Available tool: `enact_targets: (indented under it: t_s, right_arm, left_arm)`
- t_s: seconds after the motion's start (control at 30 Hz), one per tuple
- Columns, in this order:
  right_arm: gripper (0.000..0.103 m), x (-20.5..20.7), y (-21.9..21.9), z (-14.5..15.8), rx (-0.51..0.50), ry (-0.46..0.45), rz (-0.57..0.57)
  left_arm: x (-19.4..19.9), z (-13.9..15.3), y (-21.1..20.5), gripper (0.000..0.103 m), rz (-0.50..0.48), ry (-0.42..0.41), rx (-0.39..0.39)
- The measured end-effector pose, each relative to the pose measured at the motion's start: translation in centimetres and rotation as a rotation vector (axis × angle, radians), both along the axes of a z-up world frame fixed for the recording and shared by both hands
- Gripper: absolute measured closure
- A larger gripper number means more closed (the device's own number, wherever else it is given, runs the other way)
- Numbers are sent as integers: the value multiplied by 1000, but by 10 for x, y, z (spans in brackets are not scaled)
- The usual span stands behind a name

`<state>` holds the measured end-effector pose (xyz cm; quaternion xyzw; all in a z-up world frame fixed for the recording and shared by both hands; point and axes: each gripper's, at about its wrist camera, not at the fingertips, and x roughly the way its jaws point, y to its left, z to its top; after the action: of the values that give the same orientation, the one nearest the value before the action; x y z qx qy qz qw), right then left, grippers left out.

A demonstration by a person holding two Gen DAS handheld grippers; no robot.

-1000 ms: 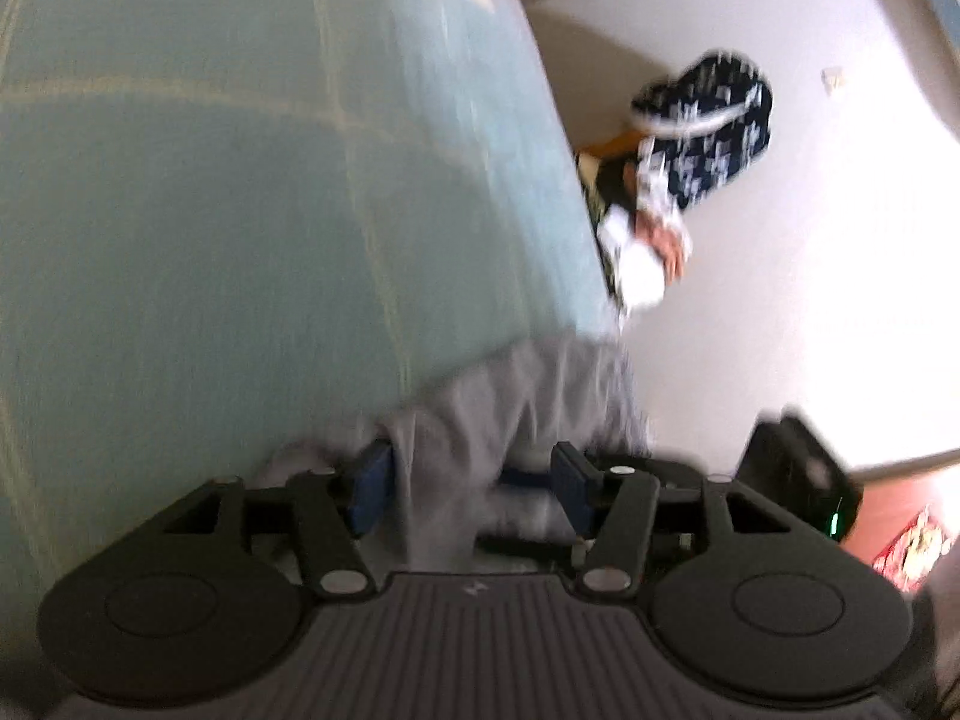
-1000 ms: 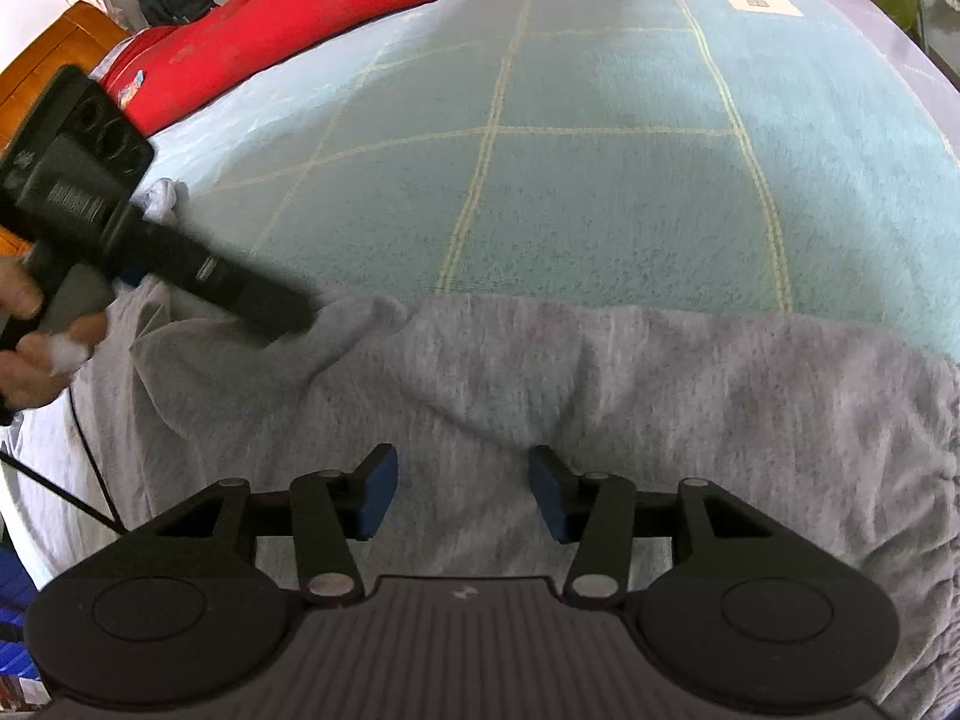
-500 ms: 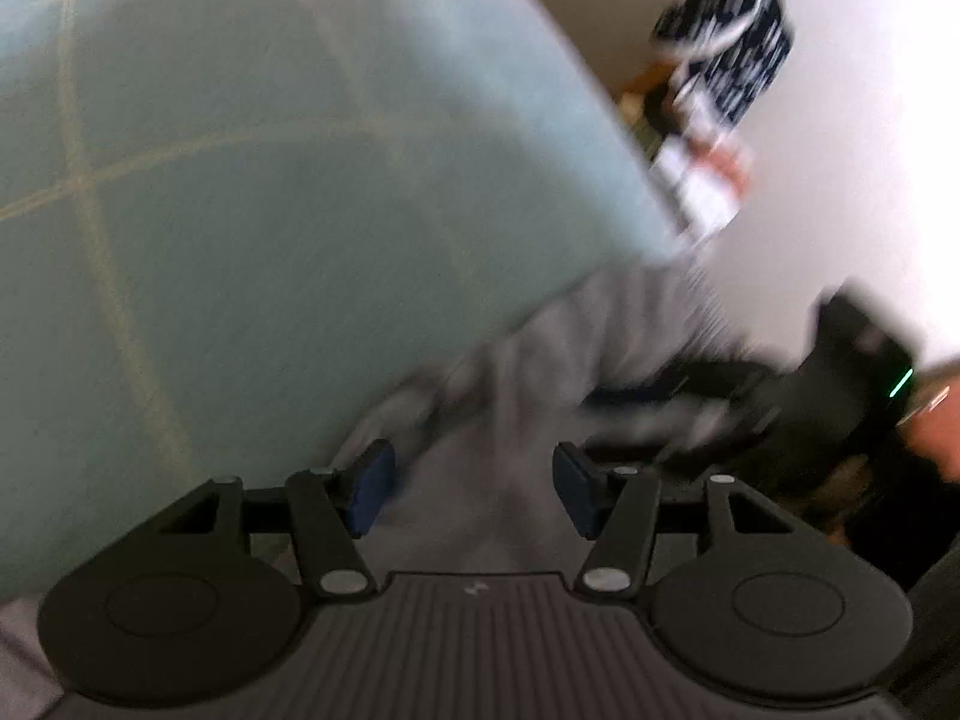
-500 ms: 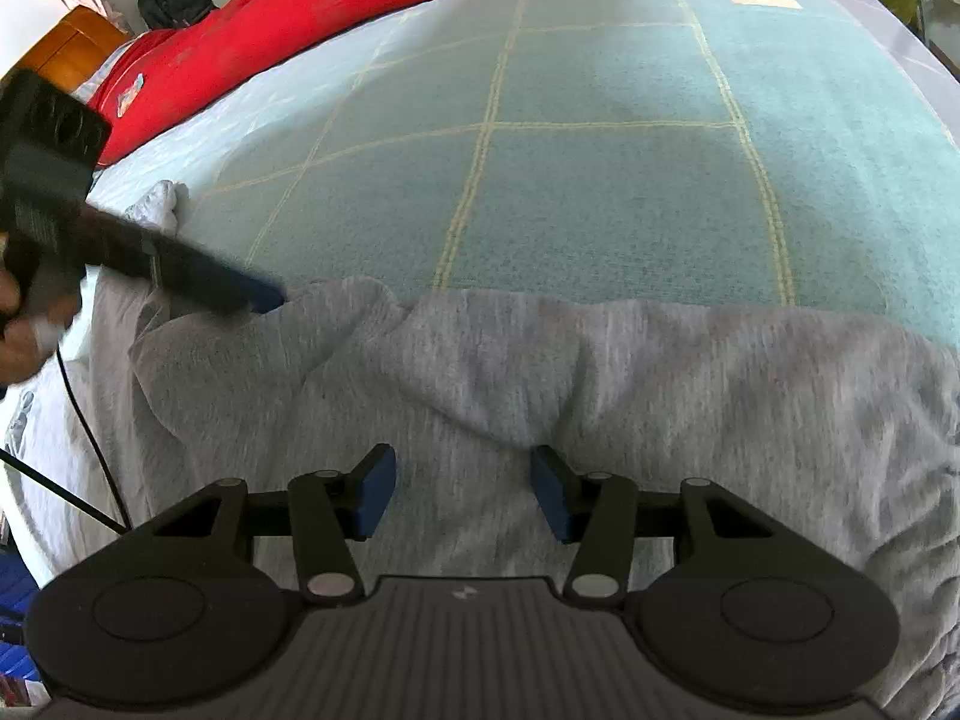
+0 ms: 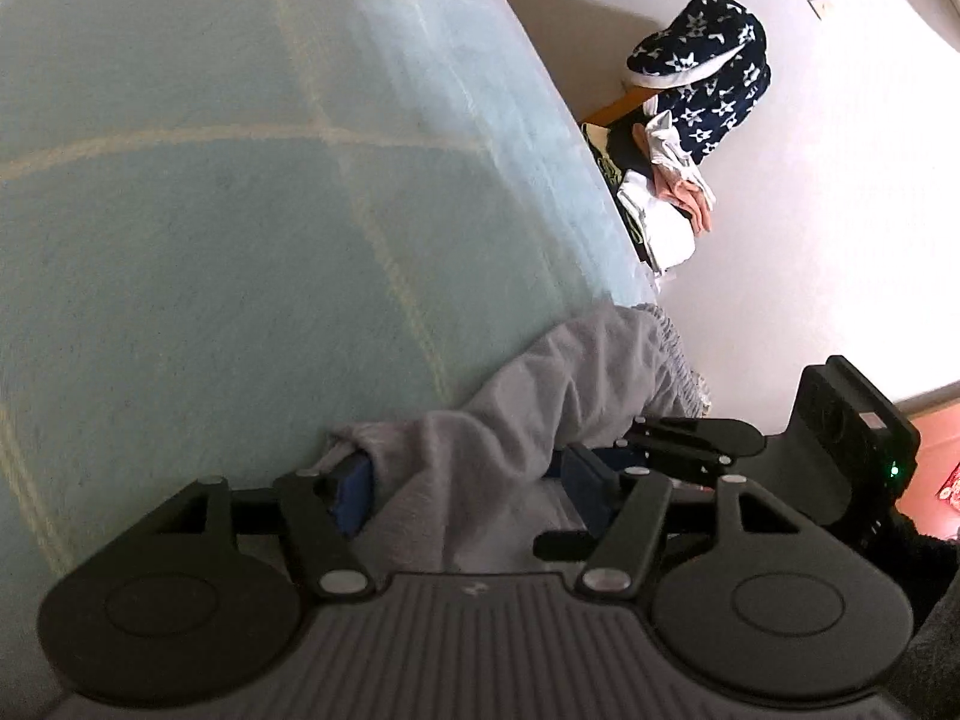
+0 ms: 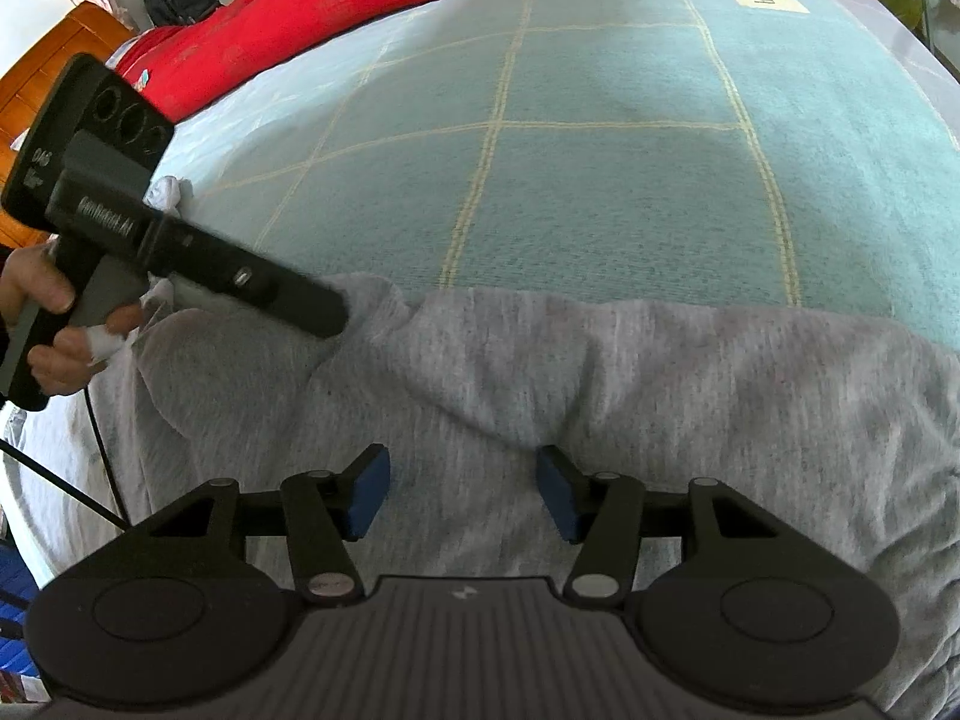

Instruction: Fold clothes

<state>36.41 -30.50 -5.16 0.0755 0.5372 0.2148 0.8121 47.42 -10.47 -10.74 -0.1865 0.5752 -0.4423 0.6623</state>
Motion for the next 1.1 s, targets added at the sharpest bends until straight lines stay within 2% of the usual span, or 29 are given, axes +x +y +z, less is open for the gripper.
enact_targets:
  t_s: [0.1,0.2,0.3,0.37,0.47,0.53,0.57,0.63,0.7,0.8,0.9,0.97,1.03,1.1]
  right_arm:
    - [43,0,-1,0,3,-3,-1]
    - [43,-1,-1,-2,6,-6,-6]
    - [42,-1,0,-3,8,-5,-14]
    - [41,0,1,-2,4,-3,-14]
    - [41,0,1,-2,-1,-2,-5]
    - [41,1,0,-2,2,0,-6]
    - [41,1,0,-2,5,2,-8]
    - [41,1,0,-3,6,3,-12]
    - [41,0,0,-3,4,2,-11]
    - [41,0,0,-3,1,0,-6]
    - [41,-1,-1,-3,4,-1,-7]
    - [41,-2,0,-3,2,-3,-7]
    - [42,-4,2,-2,-12,-12,-1]
    - [45,-6,5,0,-41,-24,11]
  left_arm:
    - [5,8,13,39,23,13,-59]
    - [14,12,35,39,120,11,-148]
    - [26,17,50,39,213,-21,-176]
    - [27,25,53,39,228,-73,-148]
    - [18,35,51,40,191,-139,-72]
    - [9,40,48,56,143,-174,-21]
    - [5,40,46,60,122,-190,5]
    - [3,36,47,73,123,-180,30]
    - [9,28,50,78,155,-143,39]
    - [13,19,49,78,139,-117,62]
    - [7,20,34,77,27,-121,132]
    - [0,22,29,79,-10,-140,175]
    - [-4,27,23,94,-21,-188,218]
    - [-8,33,27,97,5,-221,239]
